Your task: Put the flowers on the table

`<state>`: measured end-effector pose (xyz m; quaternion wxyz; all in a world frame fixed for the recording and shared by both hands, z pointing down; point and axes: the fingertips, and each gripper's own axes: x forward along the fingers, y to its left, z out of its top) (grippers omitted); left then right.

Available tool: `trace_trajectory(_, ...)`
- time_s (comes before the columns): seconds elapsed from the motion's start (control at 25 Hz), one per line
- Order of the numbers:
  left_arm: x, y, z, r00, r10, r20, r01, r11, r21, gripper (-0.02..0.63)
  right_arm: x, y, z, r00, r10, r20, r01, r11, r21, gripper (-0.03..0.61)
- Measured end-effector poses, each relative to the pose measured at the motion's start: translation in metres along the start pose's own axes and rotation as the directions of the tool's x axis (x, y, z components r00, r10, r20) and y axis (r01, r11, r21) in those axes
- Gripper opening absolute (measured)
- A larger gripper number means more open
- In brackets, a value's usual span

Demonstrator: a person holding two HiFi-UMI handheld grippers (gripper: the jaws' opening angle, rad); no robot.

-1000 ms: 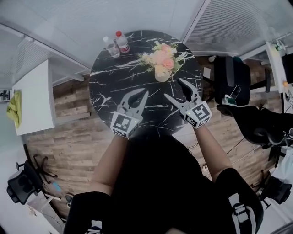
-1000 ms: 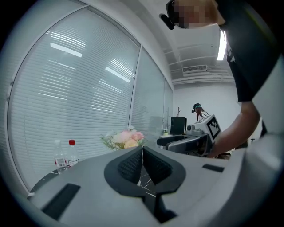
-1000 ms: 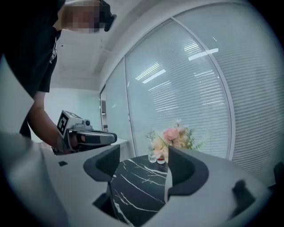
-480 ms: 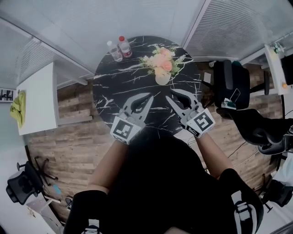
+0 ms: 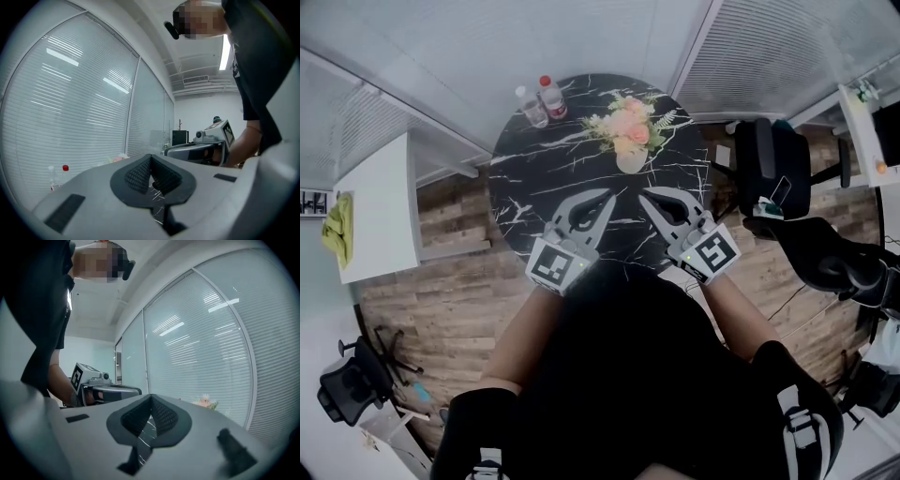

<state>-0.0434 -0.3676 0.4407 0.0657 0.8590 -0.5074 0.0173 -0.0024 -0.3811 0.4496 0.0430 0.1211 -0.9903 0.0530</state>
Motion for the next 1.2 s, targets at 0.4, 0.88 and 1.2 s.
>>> trace_trajectory(0.4,0.002,-0.003,0.006,1.0,-0.009,0.022,0.008,1.0,0.021,0.012,0.0,0.001,0.007,1.0,-0.002,0.019,0.002,1.0,-0.004,0.02)
trace_trajectory(0.88,-0.002,-0.008,0.01,0.999,-0.002,0.032,0.001,1.0,0.021,0.012,-0.004,0.006,0.014,0.999,0.003,0.036,-0.003,1.0,0.0,0.02)
trace_trajectory(1.2,-0.007,-0.016,0.013,0.999,-0.002,0.039,0.0,0.999,0.034,0.012,-0.009,0.014,0.015,0.999,0.008,0.037,-0.008,1.0,-0.009,0.02)
